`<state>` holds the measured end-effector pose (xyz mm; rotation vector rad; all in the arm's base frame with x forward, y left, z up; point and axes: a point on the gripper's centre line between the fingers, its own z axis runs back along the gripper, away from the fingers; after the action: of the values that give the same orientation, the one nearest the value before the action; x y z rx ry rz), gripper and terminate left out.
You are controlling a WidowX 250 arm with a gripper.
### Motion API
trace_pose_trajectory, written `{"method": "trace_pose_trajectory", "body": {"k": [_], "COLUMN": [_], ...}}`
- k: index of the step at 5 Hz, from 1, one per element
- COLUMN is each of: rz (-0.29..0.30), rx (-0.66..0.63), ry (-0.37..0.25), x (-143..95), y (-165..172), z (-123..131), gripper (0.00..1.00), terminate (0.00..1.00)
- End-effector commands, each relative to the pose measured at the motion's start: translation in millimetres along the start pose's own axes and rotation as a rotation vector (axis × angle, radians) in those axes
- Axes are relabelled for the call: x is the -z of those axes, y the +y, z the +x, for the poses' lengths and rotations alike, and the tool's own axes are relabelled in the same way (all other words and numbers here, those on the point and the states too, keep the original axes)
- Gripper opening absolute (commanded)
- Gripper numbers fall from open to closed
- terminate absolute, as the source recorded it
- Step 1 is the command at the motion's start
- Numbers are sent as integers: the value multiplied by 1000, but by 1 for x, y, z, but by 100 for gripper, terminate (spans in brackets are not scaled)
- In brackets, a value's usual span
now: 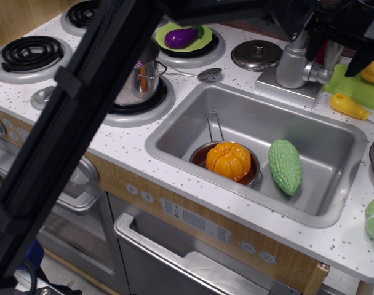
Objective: Turn lever vertical to front
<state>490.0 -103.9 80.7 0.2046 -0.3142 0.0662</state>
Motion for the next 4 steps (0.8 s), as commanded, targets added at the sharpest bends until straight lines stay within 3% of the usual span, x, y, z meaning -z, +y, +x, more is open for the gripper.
{"method": "trace_pose_trajectory", "body": {"k": [1, 3, 4], "rz": [-18, -62, -64], "rx": [-1, -8, -22], "ry": [-100, -108, -108], "x": [-31, -22, -19], "y": [7, 6, 5], "z": [26, 30, 28], "gripper": [100, 100, 0], "terminate": [0, 0, 0]}}
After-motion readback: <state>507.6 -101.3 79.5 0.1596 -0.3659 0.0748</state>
